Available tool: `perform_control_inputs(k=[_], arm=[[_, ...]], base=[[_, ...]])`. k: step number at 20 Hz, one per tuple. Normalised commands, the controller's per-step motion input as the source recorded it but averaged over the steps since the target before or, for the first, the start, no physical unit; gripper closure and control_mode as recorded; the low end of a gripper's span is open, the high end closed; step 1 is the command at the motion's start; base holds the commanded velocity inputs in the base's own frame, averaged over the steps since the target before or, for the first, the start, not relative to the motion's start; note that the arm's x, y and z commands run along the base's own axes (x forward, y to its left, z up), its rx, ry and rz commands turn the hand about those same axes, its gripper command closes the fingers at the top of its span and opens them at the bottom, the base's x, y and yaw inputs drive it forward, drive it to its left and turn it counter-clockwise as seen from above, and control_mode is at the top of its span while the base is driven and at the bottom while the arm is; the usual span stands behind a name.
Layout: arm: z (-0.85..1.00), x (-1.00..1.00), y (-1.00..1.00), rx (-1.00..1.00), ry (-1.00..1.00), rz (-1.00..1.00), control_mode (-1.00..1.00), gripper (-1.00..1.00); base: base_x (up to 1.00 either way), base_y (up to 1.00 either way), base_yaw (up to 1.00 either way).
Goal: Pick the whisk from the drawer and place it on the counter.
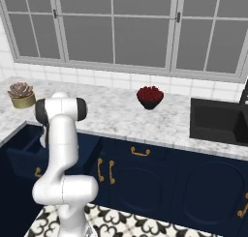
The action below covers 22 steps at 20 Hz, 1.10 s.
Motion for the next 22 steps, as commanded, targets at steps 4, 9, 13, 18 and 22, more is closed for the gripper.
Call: perform_control_inputs(k=[4, 9, 13, 18, 22], arm=[[-0.53, 0.01, 0.0, 0.0, -0.01, 0.07, -1.0, 1.0], [-0.51, -0.19, 0.0, 0.0, 0.0, 0.15, -1.0, 1.0], [-0.14, -0.42, 0.0, 0.0, 0.01, 0.28, -1.0, 1.0], [0.06, 0.0, -0.11, 0.0, -0.05, 0.48, -1.0, 1.0], [0.35, -0.19, -0.23, 0.0, -0.12, 0.53, -1.0, 1.0]], base=[[0.0, 0.0, 0.0], [0.0, 0.0, 0.0], [0.0, 0.0, 0.0], [0.0, 0.0, 0.0], [0.0, 0.0, 0.0]])
